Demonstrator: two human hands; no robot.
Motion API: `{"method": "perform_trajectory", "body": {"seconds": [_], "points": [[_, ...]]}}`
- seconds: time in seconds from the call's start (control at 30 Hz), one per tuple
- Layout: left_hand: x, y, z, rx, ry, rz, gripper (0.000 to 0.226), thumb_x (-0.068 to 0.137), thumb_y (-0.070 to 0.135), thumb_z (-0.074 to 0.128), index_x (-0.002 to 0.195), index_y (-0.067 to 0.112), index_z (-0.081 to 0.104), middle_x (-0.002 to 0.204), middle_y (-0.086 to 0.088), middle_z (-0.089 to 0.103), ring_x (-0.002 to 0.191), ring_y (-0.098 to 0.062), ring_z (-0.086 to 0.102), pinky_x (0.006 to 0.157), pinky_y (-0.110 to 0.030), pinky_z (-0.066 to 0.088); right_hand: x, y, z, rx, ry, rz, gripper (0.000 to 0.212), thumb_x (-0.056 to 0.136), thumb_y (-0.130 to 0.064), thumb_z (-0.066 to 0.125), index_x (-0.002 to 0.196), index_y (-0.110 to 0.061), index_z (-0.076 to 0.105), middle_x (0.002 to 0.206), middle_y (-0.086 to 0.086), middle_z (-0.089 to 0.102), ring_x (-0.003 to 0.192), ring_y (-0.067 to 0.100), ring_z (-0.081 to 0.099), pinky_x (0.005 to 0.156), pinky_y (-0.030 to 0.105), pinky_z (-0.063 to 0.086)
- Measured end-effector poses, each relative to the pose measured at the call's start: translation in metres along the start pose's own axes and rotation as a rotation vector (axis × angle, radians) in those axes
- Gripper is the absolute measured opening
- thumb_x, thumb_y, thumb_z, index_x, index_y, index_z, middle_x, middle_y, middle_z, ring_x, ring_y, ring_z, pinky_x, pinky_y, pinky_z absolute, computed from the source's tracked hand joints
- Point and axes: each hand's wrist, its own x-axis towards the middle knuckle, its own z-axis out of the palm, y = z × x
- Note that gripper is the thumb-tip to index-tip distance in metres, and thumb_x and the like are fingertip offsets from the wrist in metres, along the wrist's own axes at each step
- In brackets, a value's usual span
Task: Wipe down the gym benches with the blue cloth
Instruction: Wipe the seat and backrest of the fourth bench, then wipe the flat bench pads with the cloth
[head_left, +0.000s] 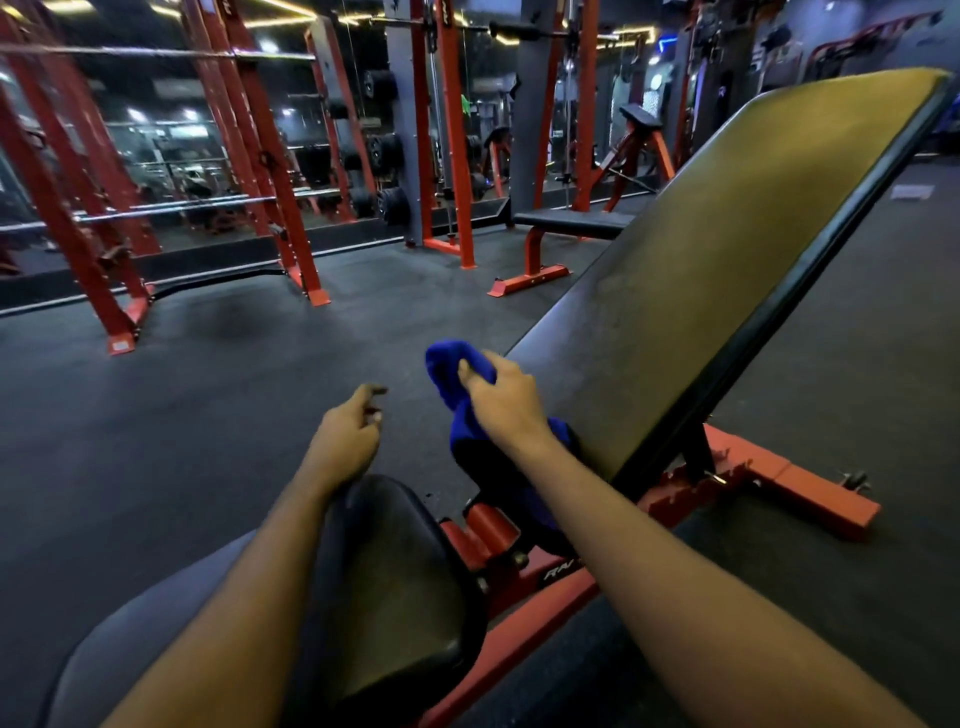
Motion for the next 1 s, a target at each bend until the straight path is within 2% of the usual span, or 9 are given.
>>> {"method": "perform_trajectory", "body": {"seconds": [0.13,0.2,0.3,0.4,0.6,0.73,0.8,0.9,1.0], "points": [[0.056,0.048,-0.008,-0.180,-0.004,0.191,0.050,0.100,0.011,0.049,0.145,0.031,0.041,0.127,-0.001,0.056,0.108,-0.017,0.058,0.087,-0.027,0.043,0.068,-0.012,-0.011,0.350,-0.012,0.053,0.018,0.100,-0.036,0.052,0.088,-0.025,0.060,0.092,-0.001,0.067,0.088,0.018,0.061,0.084,0.037,0.049],[0.086,0.072,-0.010,-0.278,-0.051,0.239,0.056,0.100,0.015,0.051,0.147,0.041,0.037,0.133,0.006,0.051,0.111,-0.011,0.058,0.087,-0.022,0.043,0.105,-0.011,-0.012,0.455,-0.060,0.102,0.018,0.097,-0.042,0.053,0.089,-0.026,0.053,0.092,0.001,0.064,0.090,0.021,0.061,0.091,0.045,0.050],[0.123,0.099,-0.010,-0.340,-0.166,0.260,0.057,0.094,0.010,0.053,0.137,0.046,0.044,0.133,0.007,0.055,0.114,-0.012,0.058,0.093,-0.026,0.047,0.144,-0.008,-0.015,0.497,-0.156,0.194,0.033,0.095,-0.054,0.051,0.103,-0.022,0.049,0.104,0.010,0.061,0.101,0.029,0.062,0.096,0.048,0.050],[0.154,0.119,-0.016,-0.214,-0.173,0.228,0.034,0.088,0.015,0.052,0.119,0.026,0.054,0.113,-0.004,0.065,0.104,-0.021,0.062,0.094,-0.042,0.051,0.167,-0.011,-0.025,0.566,-0.277,0.228,0.043,0.103,-0.046,0.042,0.127,-0.010,0.048,0.110,0.010,0.059,0.101,0.024,0.061,0.091,0.038,0.050],[0.213,0.157,-0.058,-0.092,-0.207,0.201,0.008,0.090,0.013,0.053,0.097,0.009,0.052,0.096,-0.016,0.062,0.084,-0.031,0.059,0.073,-0.042,0.048,0.222,-0.038,-0.056,0.260,-0.085,0.212,0.040,0.096,-0.054,0.052,0.093,-0.014,0.059,0.095,0.009,0.064,0.096,0.028,0.061,0.099,0.048,0.046],[0.244,0.185,-0.085,-0.078,-0.328,0.231,0.008,0.095,0.018,0.055,0.090,0.024,0.051,0.096,-0.007,0.061,0.079,-0.018,0.061,0.065,-0.029,0.045,0.239,-0.064,-0.084,0.261,-0.050,0.109,0.028,0.093,-0.046,0.062,0.097,-0.018,0.061,0.103,0.004,0.068,0.102,0.020,0.064,0.078,0.031,0.051],[0.258,0.198,-0.091,-0.065,-0.380,0.250,0.007,0.097,0.023,0.055,0.099,0.029,0.054,0.105,-0.004,0.062,0.086,-0.014,0.063,0.072,-0.026,0.047,0.249,-0.070,-0.093,0.179,-0.082,0.051,0.028,0.090,-0.043,0.067,0.103,-0.019,0.063,0.102,-0.002,0.068,0.097,0.011,0.064,0.072,0.021,0.046],[0.276,0.211,-0.091,-0.017,-0.404,0.225,0.044,0.097,0.032,0.058,0.140,0.026,0.048,0.142,-0.002,0.049,0.125,-0.018,0.050,0.103,-0.032,0.040,0.269,-0.070,-0.100,0.177,-0.074,0.062,0.024,0.089,-0.043,0.069,0.103,-0.024,0.062,0.103,-0.003,0.067,0.095,0.012,0.064,0.071,0.021,0.046],[0.289,0.221,-0.087,0.002,-0.413,0.211,0.056,0.094,0.037,0.062,0.145,0.024,0.044,0.149,0.000,0.043,0.136,-0.018,0.041,0.111,-0.034,0.032,0.286,-0.065,-0.105,0.231,-0.153,0.174,0.022,0.094,-0.040,0.064,0.106,-0.022,0.059,0.111,0.002,0.066,0.099,0.015,0.063,0.072,0.026,0.048]]}}
